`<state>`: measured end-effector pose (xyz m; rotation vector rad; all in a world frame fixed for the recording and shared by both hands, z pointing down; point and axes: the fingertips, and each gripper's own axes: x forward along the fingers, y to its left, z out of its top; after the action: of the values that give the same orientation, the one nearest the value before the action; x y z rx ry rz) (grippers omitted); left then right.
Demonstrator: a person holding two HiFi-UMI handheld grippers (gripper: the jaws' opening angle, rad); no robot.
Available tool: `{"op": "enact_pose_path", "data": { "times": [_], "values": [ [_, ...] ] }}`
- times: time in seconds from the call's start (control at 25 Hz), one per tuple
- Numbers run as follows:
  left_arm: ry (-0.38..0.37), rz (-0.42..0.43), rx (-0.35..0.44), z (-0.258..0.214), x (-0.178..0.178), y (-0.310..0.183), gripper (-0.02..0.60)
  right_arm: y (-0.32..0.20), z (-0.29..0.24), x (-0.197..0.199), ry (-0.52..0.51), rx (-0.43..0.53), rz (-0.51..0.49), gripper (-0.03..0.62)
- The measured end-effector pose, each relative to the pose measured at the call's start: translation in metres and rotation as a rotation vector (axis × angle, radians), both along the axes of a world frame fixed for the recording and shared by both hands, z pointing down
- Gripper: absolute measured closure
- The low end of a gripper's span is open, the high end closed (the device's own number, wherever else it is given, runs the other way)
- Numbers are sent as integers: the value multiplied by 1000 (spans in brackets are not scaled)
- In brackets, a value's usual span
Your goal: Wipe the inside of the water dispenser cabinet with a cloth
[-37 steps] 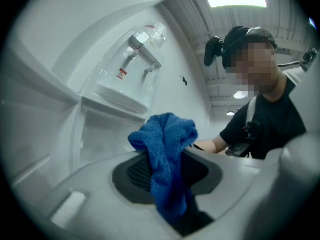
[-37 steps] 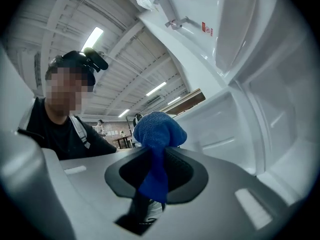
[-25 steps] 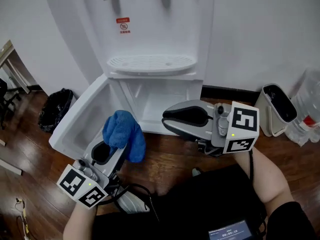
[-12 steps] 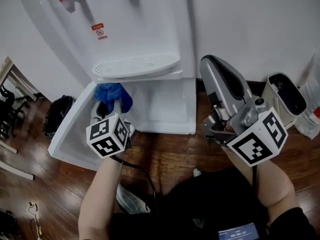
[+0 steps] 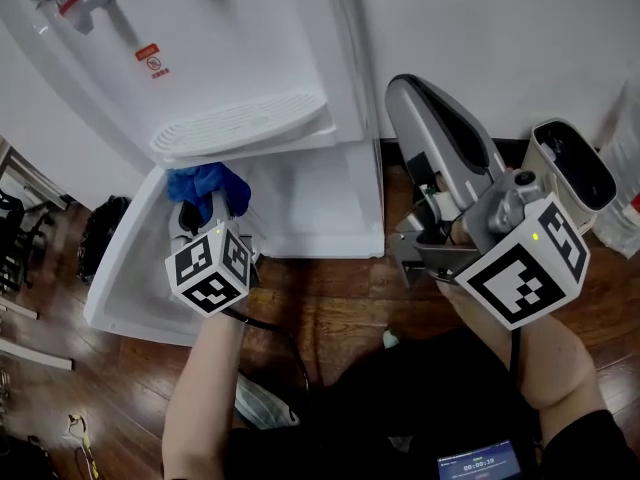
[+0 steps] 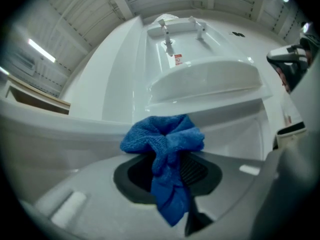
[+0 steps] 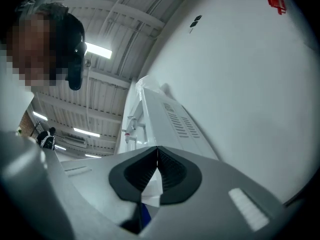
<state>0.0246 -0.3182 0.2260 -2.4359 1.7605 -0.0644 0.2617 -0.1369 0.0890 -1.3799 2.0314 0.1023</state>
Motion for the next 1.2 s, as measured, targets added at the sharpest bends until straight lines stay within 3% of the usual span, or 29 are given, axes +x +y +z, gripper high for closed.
{"op": "enact_pose_path", "data": {
  "times": [0.2,0.4,0.6,0.76,0.88,1.04,1.2],
  "values": [
    [26,46,-44,30,40,4,463,-1,2,-5,-19,-7,-48,588],
    [28,0,-64,38,51,-33,463,-6,3,1,-33,-12,-45,588],
    [-7,167,-79,54,108,-55,463,-9,5,20,-76,-19,-8,588],
    [20,200,-147,68,139,-81,462,-13,14,27,-94,-46,17,588],
    [22,243,-135,72,154,-95,460,-22,23,22,-97,-77,8,589],
    [86,278,-113,69,157,-92,457,-26,27,19,-107,-85,-20,589],
    [49,358,-79,69,174,-78,459,-28,29,14,-110,-104,-58,589]
  ]
}}
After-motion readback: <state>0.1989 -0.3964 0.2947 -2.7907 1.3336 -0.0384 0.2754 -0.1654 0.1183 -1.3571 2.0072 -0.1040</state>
